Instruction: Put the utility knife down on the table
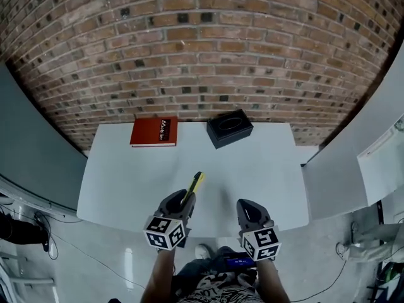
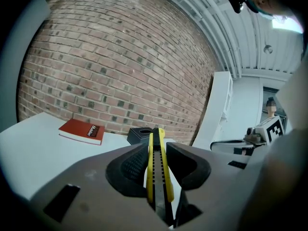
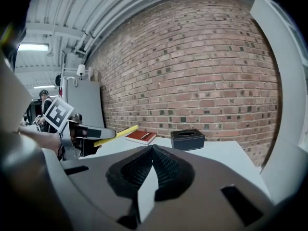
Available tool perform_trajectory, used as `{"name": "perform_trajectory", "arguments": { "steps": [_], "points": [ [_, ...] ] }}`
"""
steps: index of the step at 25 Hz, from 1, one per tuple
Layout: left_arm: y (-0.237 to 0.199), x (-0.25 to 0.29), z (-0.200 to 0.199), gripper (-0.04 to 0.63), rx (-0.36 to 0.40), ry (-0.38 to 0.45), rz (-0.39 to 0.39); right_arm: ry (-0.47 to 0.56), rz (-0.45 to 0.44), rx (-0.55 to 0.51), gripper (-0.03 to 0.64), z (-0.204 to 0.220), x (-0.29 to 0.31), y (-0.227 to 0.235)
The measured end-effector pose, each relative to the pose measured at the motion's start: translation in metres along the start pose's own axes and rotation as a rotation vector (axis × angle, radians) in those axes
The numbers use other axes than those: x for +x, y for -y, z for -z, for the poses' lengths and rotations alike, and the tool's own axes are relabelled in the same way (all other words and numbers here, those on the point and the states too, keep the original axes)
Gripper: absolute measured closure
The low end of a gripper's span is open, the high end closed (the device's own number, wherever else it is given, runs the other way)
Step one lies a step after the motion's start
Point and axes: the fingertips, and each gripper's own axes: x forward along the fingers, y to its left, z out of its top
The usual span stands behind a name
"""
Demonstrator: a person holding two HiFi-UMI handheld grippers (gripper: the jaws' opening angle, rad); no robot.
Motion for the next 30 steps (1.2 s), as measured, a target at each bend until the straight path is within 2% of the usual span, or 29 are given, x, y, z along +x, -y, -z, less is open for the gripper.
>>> {"name": "perform_trajectory", "arguments": {
  "steps": [7, 15, 30],
  "points": [
    [-0.004, 0.021, -0.015, 0.474, 0.007, 0.006, 0.002, -0.004, 0.006, 0.017, 0.617, -0.006, 0.020, 0.019],
    [-0.022, 0.034, -0.021, 0.474, -0.016, 0.000, -0.035, -0.022, -0.018, -0.007, 0.617, -0.017, 0.037, 0.028],
    [-0.036, 0.055, 0.028, 0.474, -0.055, -0.125, -0.056, -0.136, -0.027, 0.041, 0.617, 0.025, 0.056, 0.042]
  ]
}}
